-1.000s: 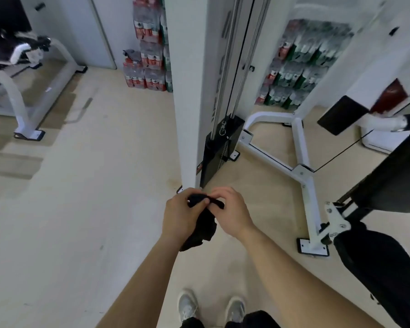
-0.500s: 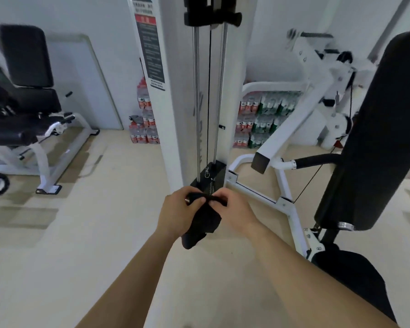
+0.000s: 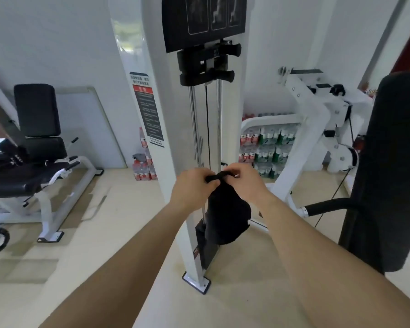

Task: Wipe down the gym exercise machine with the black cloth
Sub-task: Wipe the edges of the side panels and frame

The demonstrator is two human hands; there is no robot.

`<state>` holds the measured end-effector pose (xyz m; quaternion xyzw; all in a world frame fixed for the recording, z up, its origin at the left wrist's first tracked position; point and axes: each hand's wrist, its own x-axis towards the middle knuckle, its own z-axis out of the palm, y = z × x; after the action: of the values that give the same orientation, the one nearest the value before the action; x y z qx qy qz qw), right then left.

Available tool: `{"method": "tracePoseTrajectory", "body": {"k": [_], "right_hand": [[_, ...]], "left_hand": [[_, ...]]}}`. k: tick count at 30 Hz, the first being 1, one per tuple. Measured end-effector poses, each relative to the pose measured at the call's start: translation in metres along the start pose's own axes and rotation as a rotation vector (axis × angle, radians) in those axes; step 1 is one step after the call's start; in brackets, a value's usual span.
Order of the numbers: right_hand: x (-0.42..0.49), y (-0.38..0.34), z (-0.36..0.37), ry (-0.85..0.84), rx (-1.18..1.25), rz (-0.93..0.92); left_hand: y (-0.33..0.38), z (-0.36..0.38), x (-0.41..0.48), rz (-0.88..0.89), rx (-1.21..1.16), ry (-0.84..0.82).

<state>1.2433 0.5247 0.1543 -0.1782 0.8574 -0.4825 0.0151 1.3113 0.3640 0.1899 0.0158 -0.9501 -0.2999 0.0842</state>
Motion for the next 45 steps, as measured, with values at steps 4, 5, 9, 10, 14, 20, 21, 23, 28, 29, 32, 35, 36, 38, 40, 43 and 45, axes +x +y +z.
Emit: {"method": "tracePoseTrajectory", "body": {"k": [4, 5, 9, 10, 14, 20, 21, 23, 28, 29, 32, 35, 36, 38, 40, 43, 45], "right_hand": [[0.059, 0.009, 0.0, 0.112, 0.032, 0.01], [0.073, 0.011, -0.004, 0.126, 0.046, 0.025], [0.12, 0.026, -0.023, 0.203, 0.14, 0.132], [0.13, 0.033, -0.027, 0.225, 0.148, 0.166], [0.174, 0.065, -0.035, 0.362, 0.106, 0.249], [0.253, 0.099, -0.057, 0.316, 0.232, 0.298], [0.268, 0.104, -0.064, 0.286, 0.242, 0.281], [0.298, 0.113, -0.082, 0.235, 0.235, 0.246], [0.361, 0.121, -0.127, 0.213, 0.278, 0.168], [0.373, 0.123, -0.134, 0.219, 0.297, 0.152], [0.405, 0.123, -0.153, 0.245, 0.338, 0.104], [0.432, 0.116, -0.17, 0.261, 0.368, 0.033], [0.439, 0.112, -0.175, 0.262, 0.379, 0.018], [0.451, 0.104, -0.185, 0.262, 0.412, -0.035], [0.465, 0.098, -0.193, 0.273, 0.425, -0.086], [0.485, 0.09, -0.209, 0.291, 0.451, -0.152], [0.497, 0.085, -0.219, 0.299, 0.49, -0.187]], "left_hand": [[0.006, 0.007, 0.065, 0.027, -0.062, -0.005], [0.005, 0.008, 0.081, 0.03, -0.075, -0.009], [0.005, 0.017, 0.135, -0.006, -0.157, -0.024], [0.006, 0.021, 0.148, -0.019, -0.176, -0.024], [0.01, 0.041, 0.202, -0.078, -0.24, -0.057], [0.015, 0.068, 0.282, -0.138, -0.24, -0.053], [0.017, 0.074, 0.296, -0.15, -0.232, -0.055], [0.023, 0.086, 0.322, -0.152, -0.258, -0.031], [0.055, 0.103, 0.378, -0.138, -0.373, 0.142], [0.061, 0.106, 0.386, -0.121, -0.388, 0.19], [0.079, 0.111, 0.414, -0.053, -0.453, 0.301], [0.092, 0.109, 0.439, 0.033, -0.491, 0.385], [0.094, 0.108, 0.447, 0.063, -0.49, 0.414], [0.097, 0.106, 0.46, 0.11, -0.488, 0.469], [0.097, 0.104, 0.472, 0.166, -0.461, 0.527], [0.102, 0.101, 0.485, 0.271, -0.39, 0.579], [0.106, 0.098, 0.492, 0.321, -0.348, 0.603]]}}
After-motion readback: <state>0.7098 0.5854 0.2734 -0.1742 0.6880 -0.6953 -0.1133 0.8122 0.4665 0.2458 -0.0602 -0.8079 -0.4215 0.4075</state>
